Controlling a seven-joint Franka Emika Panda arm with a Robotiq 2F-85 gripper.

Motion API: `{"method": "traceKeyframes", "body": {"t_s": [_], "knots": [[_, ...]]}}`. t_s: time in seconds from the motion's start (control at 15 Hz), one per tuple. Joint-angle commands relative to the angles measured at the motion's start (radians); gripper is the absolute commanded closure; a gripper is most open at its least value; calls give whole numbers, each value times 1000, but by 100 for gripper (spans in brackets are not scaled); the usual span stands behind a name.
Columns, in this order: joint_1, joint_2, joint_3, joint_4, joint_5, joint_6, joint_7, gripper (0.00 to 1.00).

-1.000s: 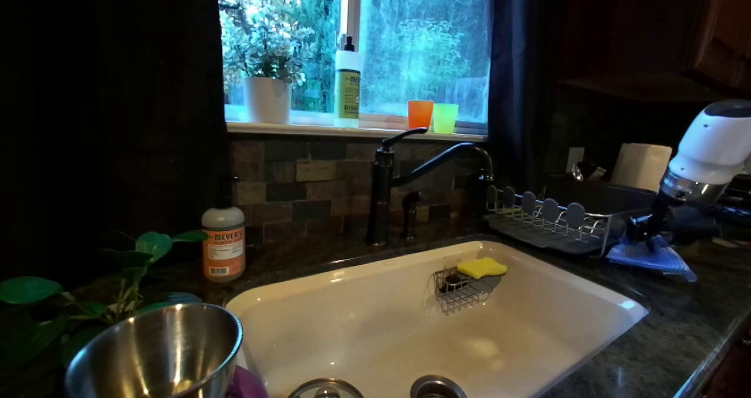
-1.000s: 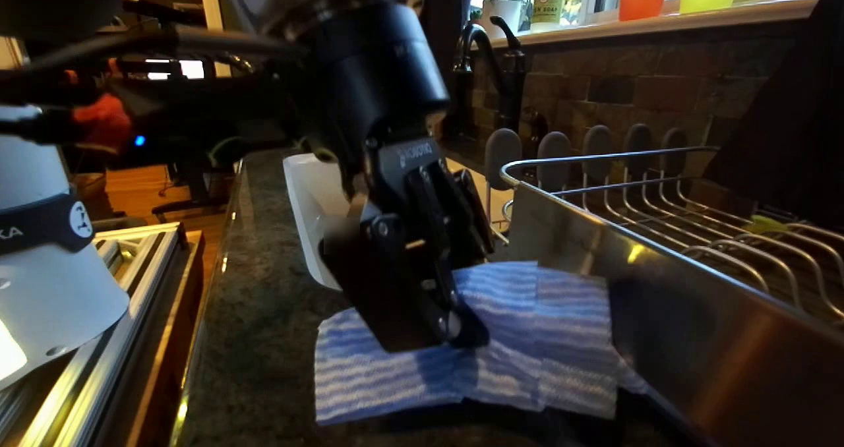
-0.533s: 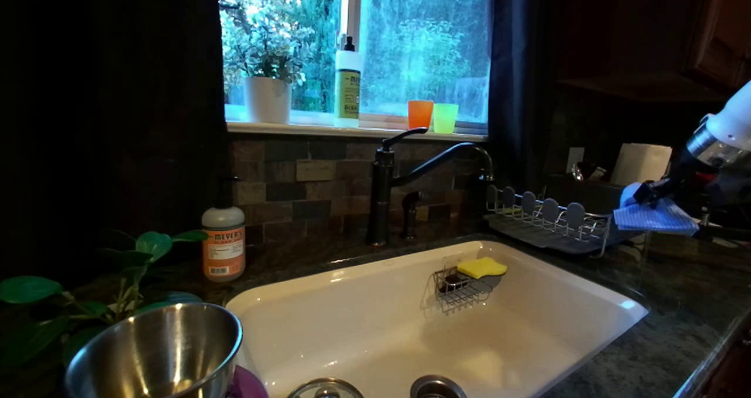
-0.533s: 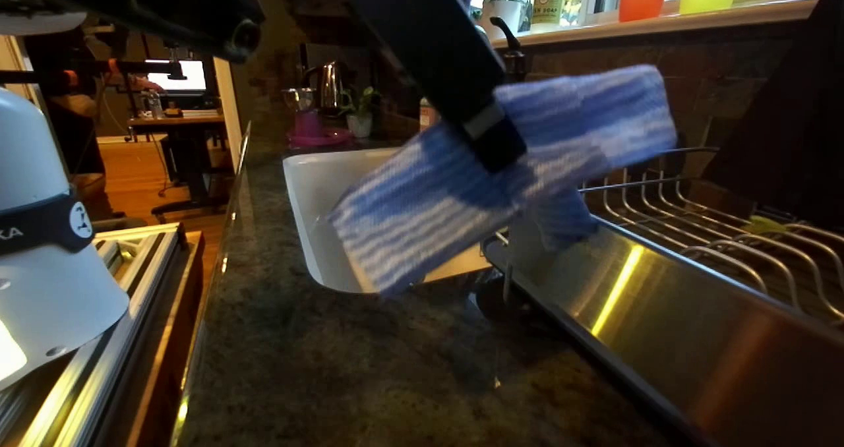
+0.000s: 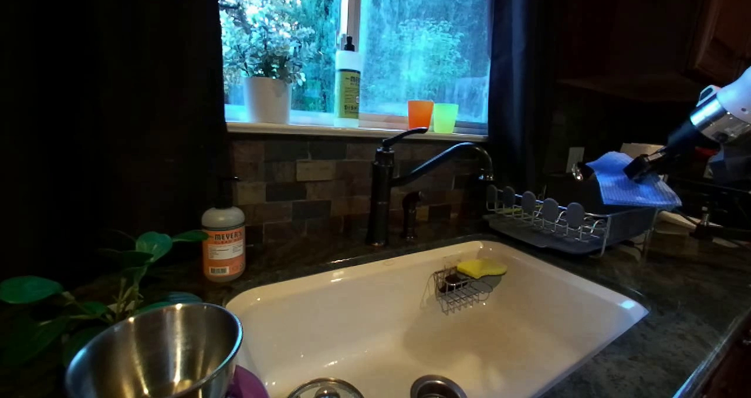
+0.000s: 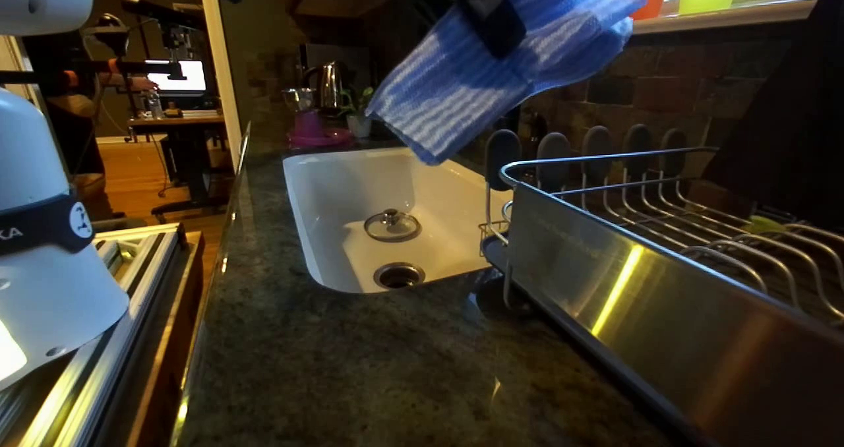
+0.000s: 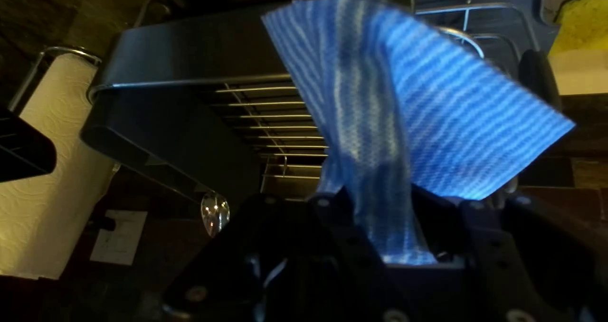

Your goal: Use the blue object to wipe different sections of the counter

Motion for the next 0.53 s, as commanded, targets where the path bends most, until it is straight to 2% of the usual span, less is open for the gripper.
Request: {"method": "traceKeyframes", "body": {"t_s": [0.0, 0.33, 0.47], "knots": [[75, -62, 54, 40, 23, -15, 0, 97], [210, -99, 171, 145, 11, 21, -20, 97], [257, -83, 244, 163, 5, 13, -26, 97]]}}
